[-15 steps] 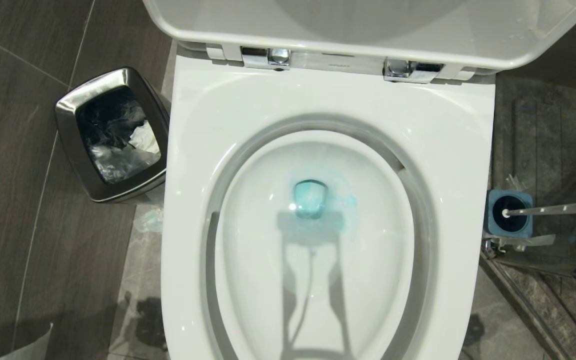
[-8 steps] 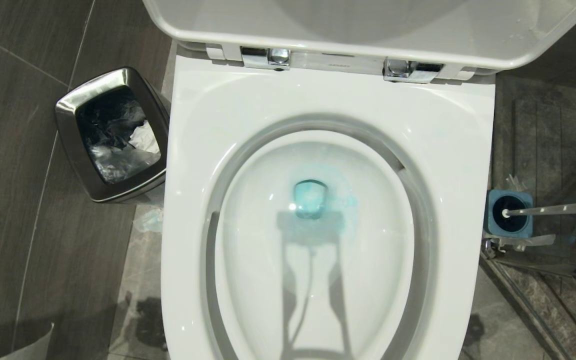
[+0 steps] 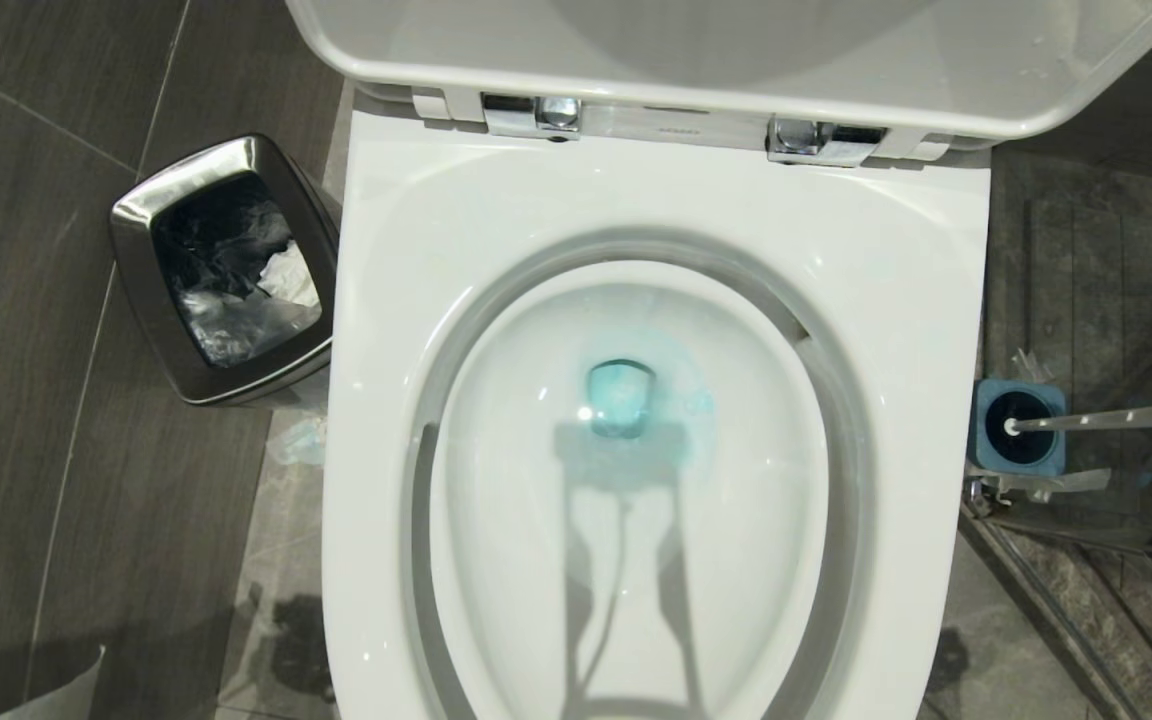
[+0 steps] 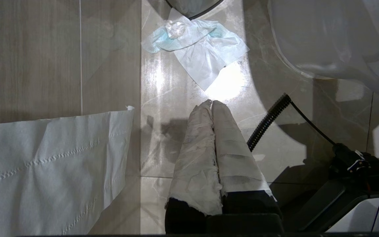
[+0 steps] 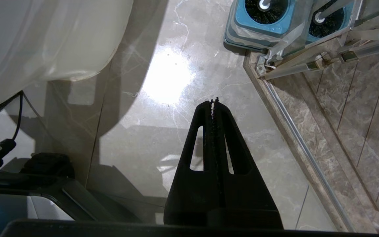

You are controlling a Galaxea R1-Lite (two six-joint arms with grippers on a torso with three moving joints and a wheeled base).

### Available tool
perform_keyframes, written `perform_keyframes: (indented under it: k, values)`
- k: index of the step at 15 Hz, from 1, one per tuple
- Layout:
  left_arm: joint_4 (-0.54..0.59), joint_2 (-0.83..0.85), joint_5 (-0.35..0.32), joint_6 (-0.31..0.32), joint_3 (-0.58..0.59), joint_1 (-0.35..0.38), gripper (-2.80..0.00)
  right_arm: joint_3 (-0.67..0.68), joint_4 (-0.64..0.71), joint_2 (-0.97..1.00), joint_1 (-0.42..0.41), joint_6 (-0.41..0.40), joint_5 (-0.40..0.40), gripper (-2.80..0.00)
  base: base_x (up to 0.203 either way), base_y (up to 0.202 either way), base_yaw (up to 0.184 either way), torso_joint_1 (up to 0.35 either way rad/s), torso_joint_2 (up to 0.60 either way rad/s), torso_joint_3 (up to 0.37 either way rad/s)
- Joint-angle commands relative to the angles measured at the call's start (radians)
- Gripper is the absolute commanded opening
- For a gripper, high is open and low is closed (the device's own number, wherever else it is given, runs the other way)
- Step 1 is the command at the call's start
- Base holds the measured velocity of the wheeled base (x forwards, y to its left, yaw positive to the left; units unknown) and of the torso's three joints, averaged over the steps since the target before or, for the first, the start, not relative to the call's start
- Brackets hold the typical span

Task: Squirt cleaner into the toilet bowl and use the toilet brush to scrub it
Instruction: Scrub the toilet bowl

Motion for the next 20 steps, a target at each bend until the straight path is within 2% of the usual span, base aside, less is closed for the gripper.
perform_keyframes:
  k: [1,12,17,20]
  values:
    - [0.0,0.0,0.0,0.001,0.001,0.0,-2.8,-0.002,0.0,0.002,0.0,0.007,0.0,-2.8,0.0,0.0,0.0,0.0,0.0,0.0]
    - [0.001,0.002,0.0,0.001,0.0,0.0,-2.8,-0.013,0.001,0.001,0.0,0.006,0.001,-2.8,0.0,0.0,0.0,0.0,0.0,0.0]
    - [0.0,0.001,0.0,0.001,0.001,0.0,-2.8,-0.198,0.16,0.002,0.0,0.005,0.035,-2.8,0.0,0.0,0.0,0.0,0.0,0.0]
    - [-0.001,0.002,0.0,0.001,0.002,0.0,-2.8,-0.316,0.199,0.058,0.0,0.005,0.067,-2.8,0.0,0.0,0.0,0.0,0.0,0.0]
